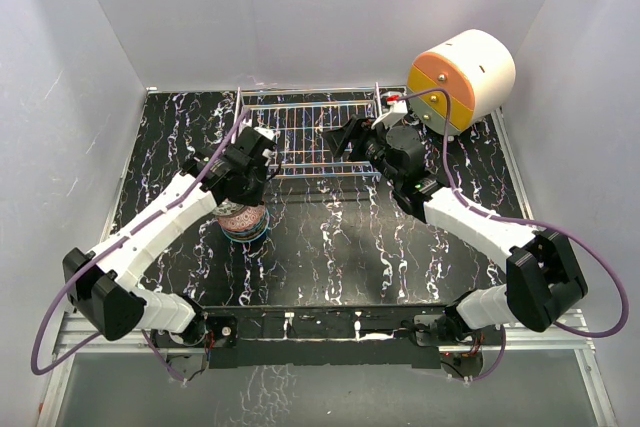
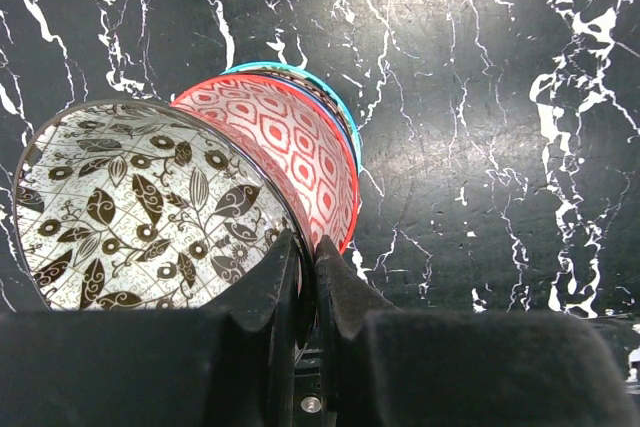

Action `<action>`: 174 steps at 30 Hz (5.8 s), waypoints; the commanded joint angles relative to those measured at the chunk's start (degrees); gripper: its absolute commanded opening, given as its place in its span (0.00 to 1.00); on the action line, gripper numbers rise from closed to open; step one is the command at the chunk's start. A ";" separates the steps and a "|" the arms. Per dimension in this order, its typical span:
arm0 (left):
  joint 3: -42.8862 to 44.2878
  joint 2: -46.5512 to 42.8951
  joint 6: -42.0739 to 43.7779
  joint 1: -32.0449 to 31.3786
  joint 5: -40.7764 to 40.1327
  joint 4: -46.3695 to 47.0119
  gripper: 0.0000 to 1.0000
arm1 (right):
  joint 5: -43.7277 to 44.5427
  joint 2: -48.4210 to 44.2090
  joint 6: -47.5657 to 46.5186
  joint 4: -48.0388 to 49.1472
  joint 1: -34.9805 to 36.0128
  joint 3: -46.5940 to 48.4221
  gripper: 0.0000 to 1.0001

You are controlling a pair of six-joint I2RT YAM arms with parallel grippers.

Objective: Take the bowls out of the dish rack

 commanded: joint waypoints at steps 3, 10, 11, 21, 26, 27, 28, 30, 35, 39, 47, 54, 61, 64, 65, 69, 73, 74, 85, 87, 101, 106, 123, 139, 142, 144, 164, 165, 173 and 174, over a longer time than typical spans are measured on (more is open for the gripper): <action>1.45 0.85 -0.09 -1.86 -4.78 -1.23 0.00 | 1.00 -2.15 -1.04 1.49 -0.41 -0.65 0.71; -0.37 2.17 0.43 -2.21 -2.54 1.29 0.00 | 1.16 -2.65 -1.37 0.94 -0.69 -1.21 0.71; -0.65 3.00 0.66 -2.21 -2.05 1.56 0.00 | 1.14 -2.72 -1.39 0.91 -0.72 -1.40 0.71; -3.43 6.00 1.12 -2.21 -1.56 2.87 0.00 | 1.51 -3.79 -1.75 0.29 -1.22 -2.58 0.71; -4.02 6.54 1.59 -2.21 -1.12 3.15 0.00 | 1.48 -3.53 -1.66 0.21 -1.27 -2.68 0.71; -4.20 6.63 1.63 -2.21 -0.95 3.07 0.00 | 1.35 -3.50 -1.57 0.21 -1.33 -2.63 0.71; -4.23 6.73 1.68 -2.18 -0.81 3.05 0.02 | 1.24 -3.41 -1.48 0.20 -1.32 -2.62 0.71; -4.46 6.83 1.69 -2.21 -0.40 3.04 0.09 | 1.17 -3.17 -1.31 0.21 -1.27 -2.59 0.71; -4.72 6.76 1.60 -2.21 0.60 3.24 0.23 | 0.72 -2.82 -1.05 0.21 -1.29 -2.67 0.71; -4.09 6.62 1.36 -2.21 0.47 2.45 0.36 | 0.84 -2.94 -1.04 0.12 -1.27 -2.76 0.71; -1.35 3.48 1.26 -2.15 3.61 2.78 0.62 | 1.18 -3.25 -1.06 -0.46 -1.27 -2.68 0.71; 1.98 2.23 0.93 -2.08 3.52 3.45 0.73 | 1.44 -3.57 -1.03 -1.00 -1.28 -2.59 0.71; 5.70 -2.27 1.74 1.00 2.30 7.22 0.93 | 3.77 -4.90 -2.97 -3.27 -1.33 -2.29 0.71; 7.14 -3.10 2.94 7.40 6.25 8.40 0.97 | 6.38 -6.15 -5.00 -6.15 -1.54 -1.62 0.71; 6.86 -3.84 3.26 10.17 7.65 9.55 0.97 | 7.19 -6.72 -5.91 -7.31 -1.76 -1.40 0.71; 3.98 -6.53 3.15 20.41 10.45 14.76 0.97 | 12.25 -10.70 -9.03 -11.27 -3.10 -1.80 0.70; -0.43 -8.44 0.97 27.79 13.55 20.37 0.97 | 16.54 -15.60 -10.87 -15.59 -5.87 -3.05 0.69; -1.74 -8.86 0.24 29.44 14.45 21.62 0.97 | 17.13 -16.82 -11.14 -16.63 -6.71 -3.56 0.69; -11.43 -12.05 -3.14 37.52 18.40 28.12 0.97 | 22.49 -26.44 -13.16 -23.19 -9.70 -9.91 0.69; -13.57 -12.57 -3.02 37.85 16.85 29.44 0.97 | 24.52 -26.51 -13.43 -23.69 -9.77 -11.28 0.69; -22.95 -16.64 -4.59 37.94 13.12 34.23 0.97 | 36.68 -27.02 -18.50 1.55 -10.47 -35.89 0.79; -23.45 -16.24 -4.64 37.90 13.26 35.03 0.97 | 36.93 -19.17 -27.36 26.49 -13.54 -44.18 0.80; -32.98 -19.80 -3.01 37.93 3.61 45.05 0.97 | 21.82 8.78 -32.73 64.26 -21.77 -48.37 0.98; -56.78 -6.61 13.71 37.95 6.94 93.20 0.97 | 20.04 9.11 -32.31 61.38 -23.06 -46.64 0.98; -59.91 -1.72 14.57 38.25 6.58 102.58 0.97 | 20.35 8.89 -32.00 61.87 -23.06 -47.17 0.98; -61.29 1.11 15.25 38.94 7.59 109.42 0.97 | 20.35 8.99 -31.98 62.20 -23.07 -47.32 0.98; -59.97 19.33 18.77 39.31 18.58 125.08 0.97 | 19.55 9.30 -31.84 61.19 -23.57 -46.48 0.98; -59.90 19.23 18.78 39.30 18.59 124.65 0.97 | 19.51 9.34 -31.79 60.91 -23.60 -46.37 0.98; -60.04 19.38 18.86 39.30 18.51 125.12 0.97 | 19.39 9.34 -31.65 60.40 -23.68 -46.19 0.98; -60.00 19.40 18.90 39.32 18.51 125.12 0.97 | 19.41 9.35 -31.64 60.40 -23.68 -46.18 0.98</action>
